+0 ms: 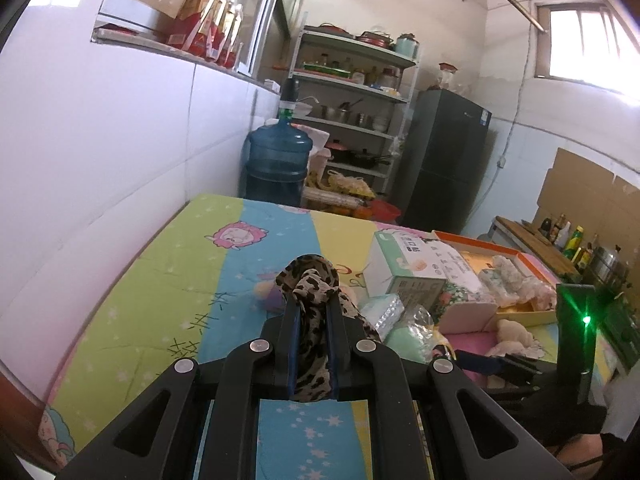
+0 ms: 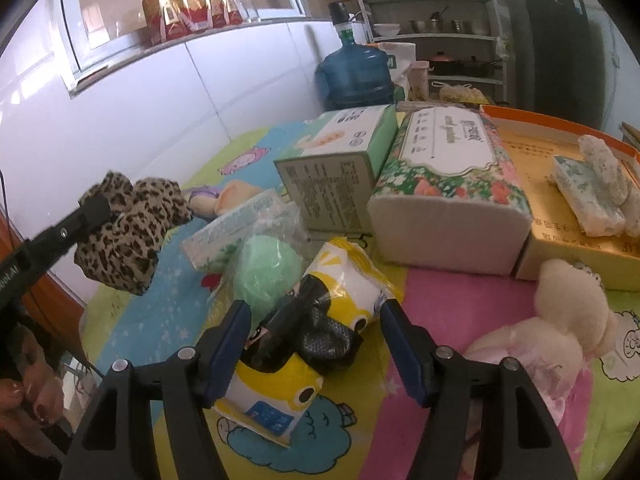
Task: Organize soft objects
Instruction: 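Grasp the leopard-print cloth with the left gripper while the right grasps the yellow snack bag, then carry the leopard-print cloth with the left gripper while the right carries the snack bag to the tray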
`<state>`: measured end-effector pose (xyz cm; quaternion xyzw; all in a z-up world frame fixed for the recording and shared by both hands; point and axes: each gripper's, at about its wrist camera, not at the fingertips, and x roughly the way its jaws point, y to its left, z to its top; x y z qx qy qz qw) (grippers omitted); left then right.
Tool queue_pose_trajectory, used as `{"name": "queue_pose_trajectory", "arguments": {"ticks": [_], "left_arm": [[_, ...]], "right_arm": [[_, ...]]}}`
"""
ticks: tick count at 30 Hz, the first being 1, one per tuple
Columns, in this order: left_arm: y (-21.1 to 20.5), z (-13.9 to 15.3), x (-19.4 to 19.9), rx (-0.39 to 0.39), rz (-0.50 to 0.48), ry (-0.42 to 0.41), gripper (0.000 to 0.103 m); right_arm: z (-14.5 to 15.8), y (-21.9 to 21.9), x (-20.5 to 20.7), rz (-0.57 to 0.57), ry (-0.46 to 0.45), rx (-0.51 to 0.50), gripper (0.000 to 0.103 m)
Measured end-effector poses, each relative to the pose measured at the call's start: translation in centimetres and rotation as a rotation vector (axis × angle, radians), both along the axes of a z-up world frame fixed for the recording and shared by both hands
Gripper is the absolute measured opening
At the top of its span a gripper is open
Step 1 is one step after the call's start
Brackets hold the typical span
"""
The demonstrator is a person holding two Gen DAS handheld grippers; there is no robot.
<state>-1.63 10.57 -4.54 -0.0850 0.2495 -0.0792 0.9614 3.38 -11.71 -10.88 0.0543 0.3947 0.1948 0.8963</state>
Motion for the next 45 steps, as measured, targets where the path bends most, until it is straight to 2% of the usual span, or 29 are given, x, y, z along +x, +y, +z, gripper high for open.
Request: {"name": "queue_pose_trajectory", "arguments": {"ticks": [3, 13, 35, 45], "left_arm": [[0.0, 0.0, 0.0, -0.002, -0.002, 0.001, 0.011], [-0.7, 0.4, -0.2, 0.002, -0.022, -0.013, 0.011], [-2.5, 2.4, -0.5, 0.029, -0.060, -0.048, 0.011], [-4.8, 3.8, 0.0, 0.045, -0.097, -0.071, 0.011]], "right_arm": [[-0.1, 0.4, 0.1, 0.010, 0.008, -0.009, 0.067], [0.3, 0.2, -0.7, 0.018, 0.003, 0.004, 0.056], [4.6, -1.4, -2.9, 0.029, -0.133, 0.014, 0.055], [6.2, -3.3, -3.0, 0.007, -0.167, 0.028, 0.055]]}}
